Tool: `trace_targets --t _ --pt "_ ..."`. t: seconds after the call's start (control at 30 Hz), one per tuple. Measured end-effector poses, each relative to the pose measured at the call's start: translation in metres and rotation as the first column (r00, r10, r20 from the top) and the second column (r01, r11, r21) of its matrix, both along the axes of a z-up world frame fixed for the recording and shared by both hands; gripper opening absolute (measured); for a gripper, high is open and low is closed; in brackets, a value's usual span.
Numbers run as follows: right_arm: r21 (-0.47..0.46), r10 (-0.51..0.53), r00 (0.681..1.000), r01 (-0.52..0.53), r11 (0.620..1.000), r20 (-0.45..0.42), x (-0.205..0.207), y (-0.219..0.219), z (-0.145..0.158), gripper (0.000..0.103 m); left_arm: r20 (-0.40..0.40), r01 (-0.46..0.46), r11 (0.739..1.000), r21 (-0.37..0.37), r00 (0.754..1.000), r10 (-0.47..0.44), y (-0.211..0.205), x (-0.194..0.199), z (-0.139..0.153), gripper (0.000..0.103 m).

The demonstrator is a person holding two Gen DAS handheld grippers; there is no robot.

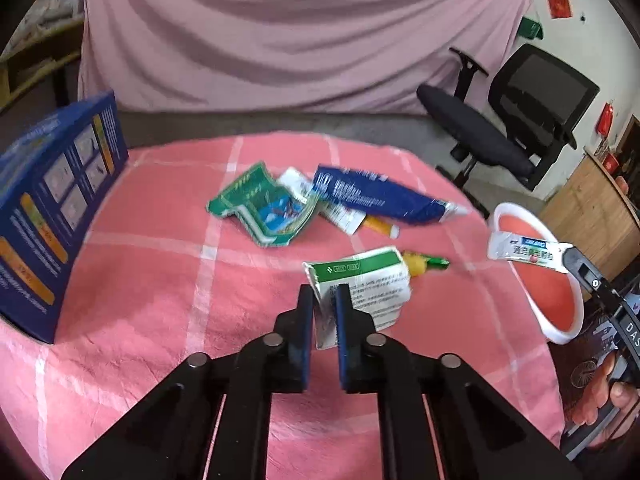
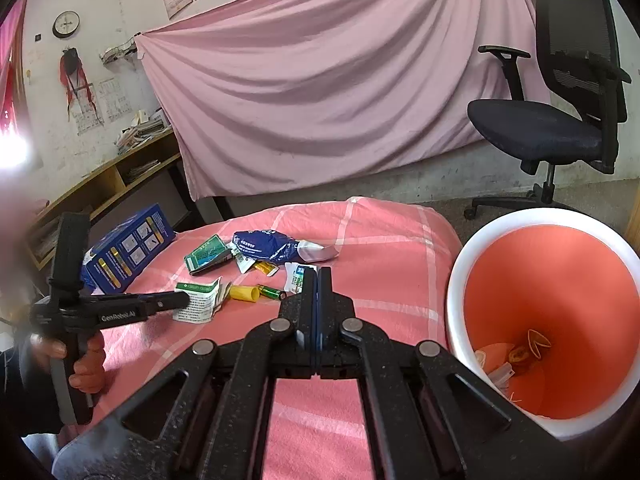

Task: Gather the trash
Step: 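Carry the leaflet and white sachet over the basin and open both grippers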

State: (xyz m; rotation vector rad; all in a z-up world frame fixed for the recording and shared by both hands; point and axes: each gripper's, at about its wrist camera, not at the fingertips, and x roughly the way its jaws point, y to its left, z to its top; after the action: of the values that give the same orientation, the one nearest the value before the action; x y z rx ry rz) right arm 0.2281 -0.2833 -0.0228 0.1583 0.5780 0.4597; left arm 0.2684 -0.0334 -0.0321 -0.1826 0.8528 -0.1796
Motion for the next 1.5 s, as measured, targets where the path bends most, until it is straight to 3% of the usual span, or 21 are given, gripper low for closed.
trace_targets --t 0.2,0.37,0.53,0.7,0.77,0.87,0.97,1.1,1.5 --pt "0.019 -0.041 0.993 0.04 0.999 0.111 -0.018 -0.008 0.016 0.02 0.19 0.02 0.996 0.091 0.981 -0.037 -0.036 -0.027 0.034 0.002" --pt "0.065 -0.135 0.95 0.122 0.99 0.28 -0.042 -0.028 0.039 0.02 0.369 0.053 0.995 0.087 0.926 -0.082 -0.076 -0.04 0.076 0.002" --pt "0.106 -0.287 0.828 0.271 0.957 0.481 -0.081 -0.054 0.062 0.02 0.508 0.135 0.989 0.051 0.85 -0.142 -0.125 -0.055 0.104 0.002" --pt "0.147 -0.413 0.719 0.404 0.903 0.56 -0.105 -0.083 0.07 0.02 0.582 0.252 0.966 0.054 0.778 -0.236 -0.182 -0.059 0.114 0.002" --pt "0.15 -0.45 0.698 0.449 0.881 0.557 -0.107 -0.096 0.071 0.02 0.579 0.298 0.952 0.066 0.765 -0.28 -0.204 -0.056 0.111 0.002" --pt "0.16 -0.507 0.699 0.501 0.85 0.504 -0.103 -0.118 0.067 0.02 0.551 0.36 0.929 0.084 0.76 -0.344 -0.23 -0.052 0.104 0.002" --pt "0.139 -0.553 0.73 0.549 0.824 0.401 -0.091 -0.141 0.058 0.02 0.506 0.406 0.908 0.103 0.765 -0.399 -0.255 -0.048 0.095 0.003" --pt "0.114 -0.588 0.768 0.58 0.807 0.254 -0.073 -0.163 0.041 0.02 0.427 0.44 0.892 0.105 0.79 -0.44 -0.275 -0.034 0.079 0.003" --pt "0.057 -0.569 0.822 0.567 0.821 0.026 -0.041 -0.18 0.003 0.02 0.197 0.425 0.903 0.057 0.882 -0.428 -0.286 0.004 0.045 0.005"
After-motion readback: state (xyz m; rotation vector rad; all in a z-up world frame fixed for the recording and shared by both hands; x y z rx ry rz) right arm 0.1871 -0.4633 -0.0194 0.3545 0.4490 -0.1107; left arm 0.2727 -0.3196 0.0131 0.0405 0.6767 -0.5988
